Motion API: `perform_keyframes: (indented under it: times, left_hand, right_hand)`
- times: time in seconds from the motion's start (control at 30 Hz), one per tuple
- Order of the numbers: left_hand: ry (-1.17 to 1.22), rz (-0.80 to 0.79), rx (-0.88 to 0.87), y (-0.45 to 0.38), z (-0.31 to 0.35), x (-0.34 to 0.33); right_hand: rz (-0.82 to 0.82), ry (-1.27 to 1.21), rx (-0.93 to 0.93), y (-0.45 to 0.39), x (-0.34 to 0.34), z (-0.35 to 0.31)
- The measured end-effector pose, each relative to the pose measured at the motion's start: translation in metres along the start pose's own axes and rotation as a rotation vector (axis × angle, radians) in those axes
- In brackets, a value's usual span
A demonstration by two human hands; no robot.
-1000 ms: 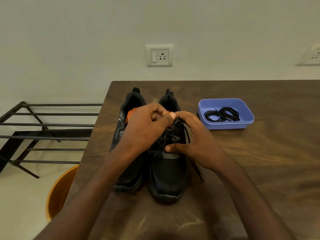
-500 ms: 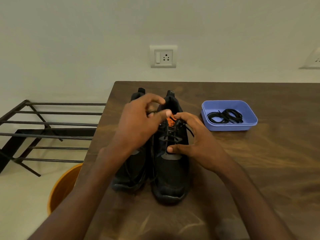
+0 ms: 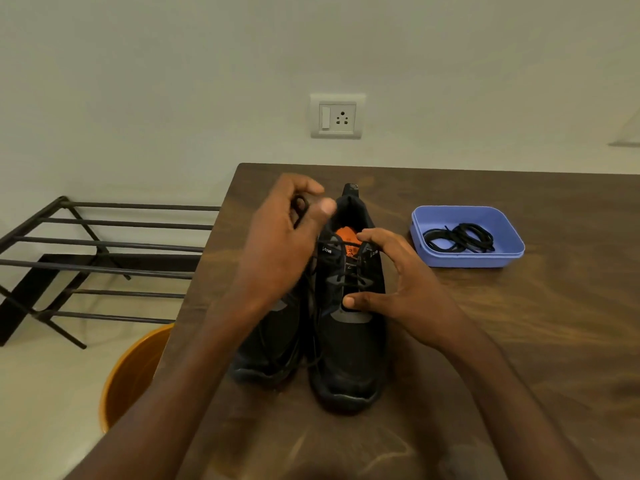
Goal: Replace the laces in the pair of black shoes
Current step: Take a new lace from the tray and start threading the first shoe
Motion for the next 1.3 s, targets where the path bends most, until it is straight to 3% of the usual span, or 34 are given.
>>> perform_keyframes:
  times: [0.13, 0.27, 0.37, 0.47, 0.57, 0.67, 0.77, 0.83, 0.9, 1.0, 1.2, 1.3]
  left_hand:
    - [-0.578, -0.178, -0.161, 0.001, -0.009, -0.017]
    - [-0.595, -0.103, -0.143, 0.003, -0.006, -0.013]
    - [-0.398, -0.048, -0.005, 0.004, -0.013, -0.017]
    - [0.114, 0.079, 0.148, 0.005, -0.015, -0.016]
    - [0.304, 0.194, 0.143, 0.000, -0.005, 0.007]
    - [0.206, -0.014, 0.042, 0.003, 0.008, 0.020]
    - [-0.121, -0.225, -0.001, 0.012, 0.008, 0.018]
    - [-0.425, -0.239, -0.090, 0.014, 0.006, 0.015]
    - [-0.595, -0.118, -0.165, 0.013, 0.008, 0.015]
    - [-0.654, -0.017, -0.265, 0.012, 0.017, 0.011]
    - [-0.694, -0.495, -0.113, 0.015, -0.011, -0.016]
    - [-0.614, -0.563, -0.021, 0.015, -0.019, -0.016]
  right_hand:
    - [-0.007, -0.002, 0.001, 0.000, 0.000, 0.000]
    - [-0.007, -0.002, -0.003, 0.000, -0.001, -0.001]
    - [-0.023, 0.000, -0.003, 0.000, -0.003, -0.003]
    - [0.001, -0.003, -0.018, 0.000, 0.001, -0.002]
    - [0.022, -0.017, -0.020, 0.001, 0.003, 0.000]
    - [-0.005, -0.035, 0.005, 0.001, 0.001, -0.005]
    - [-0.026, -0.065, 0.004, 0.002, 0.000, -0.011]
    - [0.025, -0.080, 0.011, 0.001, -0.002, -0.014]
    - [0.157, -0.017, 0.015, -0.001, -0.003, -0.016]
    - [0.311, 0.217, 0.025, -0.003, -0.007, -0.021]
    - [0.291, 0.459, -0.009, -0.003, -0.014, -0.035]
    - [0.295, 0.458, -0.013, -0.005, -0.012, -0.034]
Point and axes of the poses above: each hand's wrist, its own y-axis away from the middle knuckle, its own x-axis out of the back of the hand, z = x × y, the point moved 5 cm from there along -y, towards the middle knuckle, and after that the axes turned 6 degrees about -z, right-handed, at the moved point
